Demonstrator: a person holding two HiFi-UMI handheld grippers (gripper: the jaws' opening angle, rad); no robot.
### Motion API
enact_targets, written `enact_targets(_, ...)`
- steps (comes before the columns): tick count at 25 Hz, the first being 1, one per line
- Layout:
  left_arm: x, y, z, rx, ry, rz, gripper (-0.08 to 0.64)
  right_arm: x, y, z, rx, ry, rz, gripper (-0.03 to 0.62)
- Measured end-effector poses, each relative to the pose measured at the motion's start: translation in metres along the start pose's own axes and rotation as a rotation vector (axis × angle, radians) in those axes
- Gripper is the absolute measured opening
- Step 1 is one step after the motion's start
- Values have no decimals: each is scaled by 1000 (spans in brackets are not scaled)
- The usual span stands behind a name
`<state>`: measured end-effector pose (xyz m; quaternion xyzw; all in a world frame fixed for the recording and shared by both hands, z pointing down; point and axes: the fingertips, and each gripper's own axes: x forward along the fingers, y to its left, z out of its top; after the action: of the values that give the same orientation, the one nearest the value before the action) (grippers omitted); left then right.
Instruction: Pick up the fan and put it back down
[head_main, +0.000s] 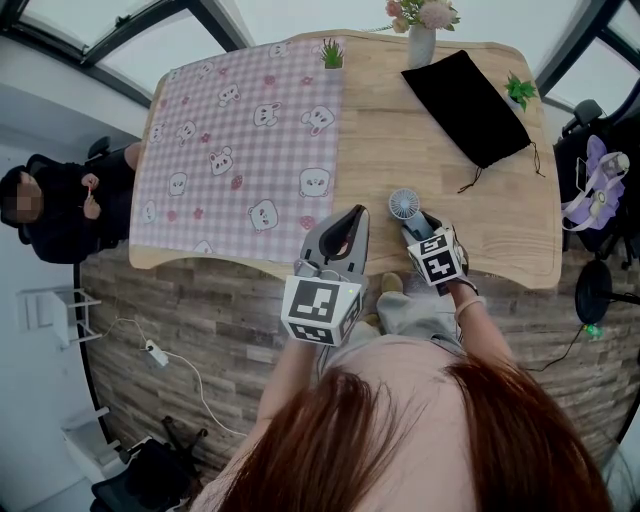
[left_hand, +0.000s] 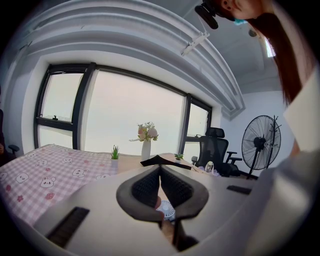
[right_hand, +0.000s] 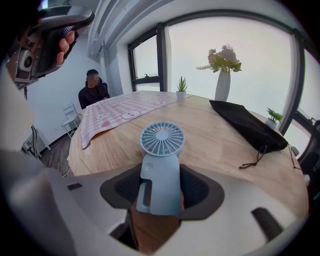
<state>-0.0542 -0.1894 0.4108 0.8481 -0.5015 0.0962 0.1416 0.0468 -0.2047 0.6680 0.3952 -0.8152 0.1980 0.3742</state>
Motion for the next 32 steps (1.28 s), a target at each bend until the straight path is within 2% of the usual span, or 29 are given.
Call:
enact_targets(15,-11,-5,5,18,-14,-16,12,-14,5,8,4,-33,-23,235)
enact_targets(25,-24,-11,7,33,-25,-33,12,-35,9,12,10,-78,-66,212)
enact_targets(32,-33,-17,10,51,-38,-53,12,-51,9,15,13,-111,-111,173)
